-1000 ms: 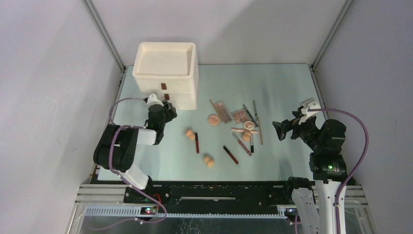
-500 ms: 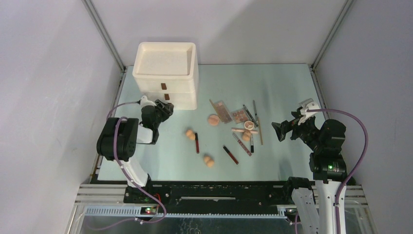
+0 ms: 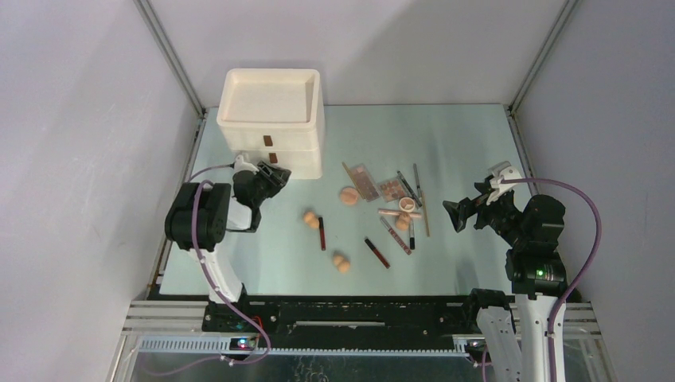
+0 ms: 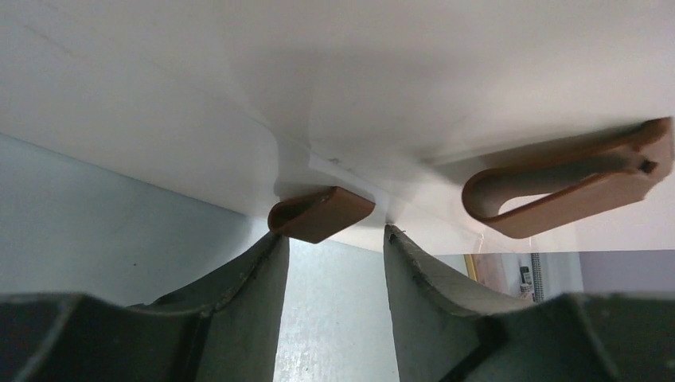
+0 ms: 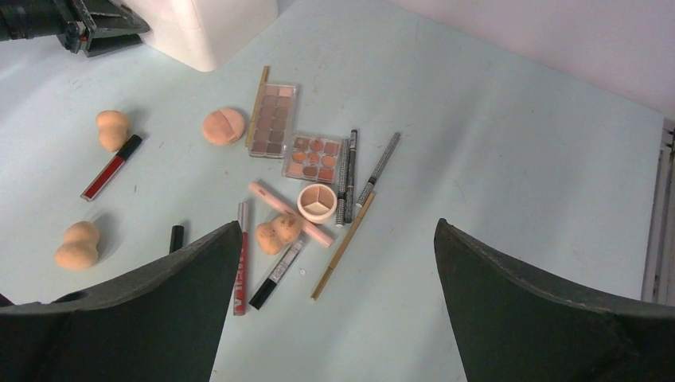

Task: Organize the makeup
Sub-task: Open the drawer in the storage box.

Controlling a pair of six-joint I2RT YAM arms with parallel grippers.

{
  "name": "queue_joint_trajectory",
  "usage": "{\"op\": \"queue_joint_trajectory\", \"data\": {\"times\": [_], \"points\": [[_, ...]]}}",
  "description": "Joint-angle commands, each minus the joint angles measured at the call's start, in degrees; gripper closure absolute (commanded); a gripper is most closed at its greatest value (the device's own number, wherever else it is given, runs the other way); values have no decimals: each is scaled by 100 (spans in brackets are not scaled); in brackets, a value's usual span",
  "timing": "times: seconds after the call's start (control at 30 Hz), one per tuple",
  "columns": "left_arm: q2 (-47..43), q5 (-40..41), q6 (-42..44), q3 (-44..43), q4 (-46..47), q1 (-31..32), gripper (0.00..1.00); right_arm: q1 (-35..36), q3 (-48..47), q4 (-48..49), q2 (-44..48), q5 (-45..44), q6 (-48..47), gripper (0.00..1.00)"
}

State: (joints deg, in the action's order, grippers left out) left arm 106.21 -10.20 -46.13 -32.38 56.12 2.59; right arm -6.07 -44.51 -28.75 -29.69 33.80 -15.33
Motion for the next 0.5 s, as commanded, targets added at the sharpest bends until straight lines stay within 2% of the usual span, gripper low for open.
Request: {"op": "queue_joint_trajectory", "data": {"times": [0.0,0.27,0.47], "points": [[124,-279,-216,-263,504,-61,49,-35,4,30,4,133,-85,0],[2,-236,-127,-164,530,-101,58,-52,4,10,27,196,-88,0],[-250,48,7,-10,277,-127,60,-53,6,1,33,236,-99,0]]}}
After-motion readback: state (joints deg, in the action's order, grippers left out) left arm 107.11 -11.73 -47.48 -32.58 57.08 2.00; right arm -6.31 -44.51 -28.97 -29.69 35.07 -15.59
